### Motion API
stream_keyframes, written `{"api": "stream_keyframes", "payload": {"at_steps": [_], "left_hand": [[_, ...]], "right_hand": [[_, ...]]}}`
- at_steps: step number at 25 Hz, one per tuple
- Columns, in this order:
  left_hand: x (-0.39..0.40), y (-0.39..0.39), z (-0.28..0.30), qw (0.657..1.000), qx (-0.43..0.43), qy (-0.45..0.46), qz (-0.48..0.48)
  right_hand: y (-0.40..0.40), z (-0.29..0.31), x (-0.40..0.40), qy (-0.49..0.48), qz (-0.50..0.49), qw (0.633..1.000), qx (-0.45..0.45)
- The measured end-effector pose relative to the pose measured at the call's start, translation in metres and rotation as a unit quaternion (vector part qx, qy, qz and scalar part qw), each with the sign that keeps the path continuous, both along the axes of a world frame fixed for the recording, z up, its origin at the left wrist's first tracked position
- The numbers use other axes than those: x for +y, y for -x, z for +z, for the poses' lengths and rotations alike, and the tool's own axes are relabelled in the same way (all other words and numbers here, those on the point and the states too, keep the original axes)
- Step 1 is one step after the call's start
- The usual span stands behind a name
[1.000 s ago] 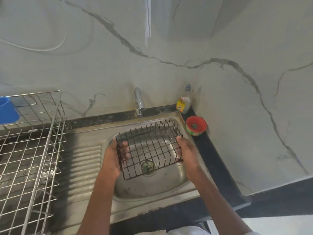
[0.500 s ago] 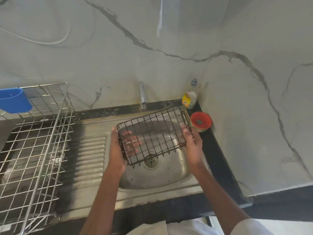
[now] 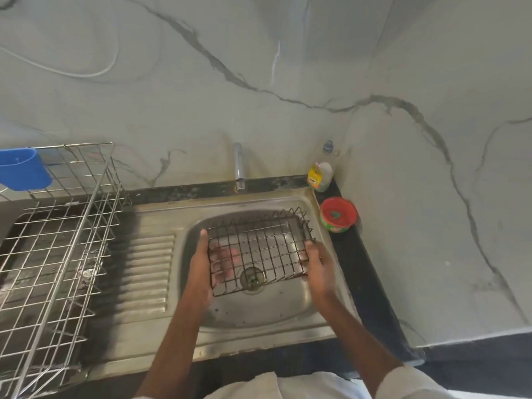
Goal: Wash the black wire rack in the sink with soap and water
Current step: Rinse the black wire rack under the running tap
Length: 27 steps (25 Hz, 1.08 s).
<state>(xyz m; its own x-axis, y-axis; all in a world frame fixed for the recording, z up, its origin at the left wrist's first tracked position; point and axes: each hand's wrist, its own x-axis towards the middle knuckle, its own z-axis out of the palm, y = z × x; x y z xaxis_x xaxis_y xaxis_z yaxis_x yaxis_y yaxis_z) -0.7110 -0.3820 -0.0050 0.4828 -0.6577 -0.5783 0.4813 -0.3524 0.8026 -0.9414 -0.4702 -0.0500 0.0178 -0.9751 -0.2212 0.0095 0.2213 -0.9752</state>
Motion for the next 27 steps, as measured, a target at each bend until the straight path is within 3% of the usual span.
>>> {"api": "stream_keyframes", "payload": {"at_steps": [3, 6, 8, 10, 12, 14, 17, 21, 24, 27], "left_hand": [[-0.004, -0.006, 0.010, 0.999, -0.029, 0.029, -0.001], [-0.005, -0.005, 0.009, 1.000, -0.009, 0.001, -0.028], [-0.005, -0.008, 0.013, 0.999, 0.014, 0.019, -0.044], [-0.004, -0.013, 0.018, 0.993, 0.066, 0.090, -0.043], [-0.004, -0.011, 0.023, 0.979, 0.144, 0.134, -0.058], [-0.009, -0.003, 0.028, 0.967, 0.189, 0.152, -0.071], [-0.018, 0.006, 0.032, 0.962, 0.218, 0.149, -0.065], [-0.037, 0.022, 0.038, 0.966, 0.221, 0.106, -0.085], [-0.057, 0.035, 0.043, 0.978, 0.170, 0.069, -0.101], [-0.071, 0.042, 0.036, 0.975, 0.189, 0.065, -0.094]], "right_hand": [[0.000, 0.000, -0.008, 0.050, 0.011, 0.998, -0.025], [-0.004, -0.013, -0.005, -0.082, 0.009, 0.997, 0.001], [-0.001, -0.016, -0.014, -0.063, 0.011, 0.998, -0.026], [0.002, -0.007, -0.022, -0.057, 0.016, 0.995, -0.078], [0.002, -0.006, -0.026, -0.132, 0.026, 0.988, -0.073], [0.007, -0.016, -0.024, -0.172, 0.053, 0.984, 0.007], [0.034, -0.021, -0.034, -0.057, 0.027, 0.975, 0.214], [0.063, 0.010, -0.089, 0.065, -0.070, 0.899, 0.428], [0.061, 0.016, -0.142, 0.131, -0.020, 0.840, 0.527], [0.052, 0.000, -0.184, 0.083, 0.083, 0.810, 0.575]]}}
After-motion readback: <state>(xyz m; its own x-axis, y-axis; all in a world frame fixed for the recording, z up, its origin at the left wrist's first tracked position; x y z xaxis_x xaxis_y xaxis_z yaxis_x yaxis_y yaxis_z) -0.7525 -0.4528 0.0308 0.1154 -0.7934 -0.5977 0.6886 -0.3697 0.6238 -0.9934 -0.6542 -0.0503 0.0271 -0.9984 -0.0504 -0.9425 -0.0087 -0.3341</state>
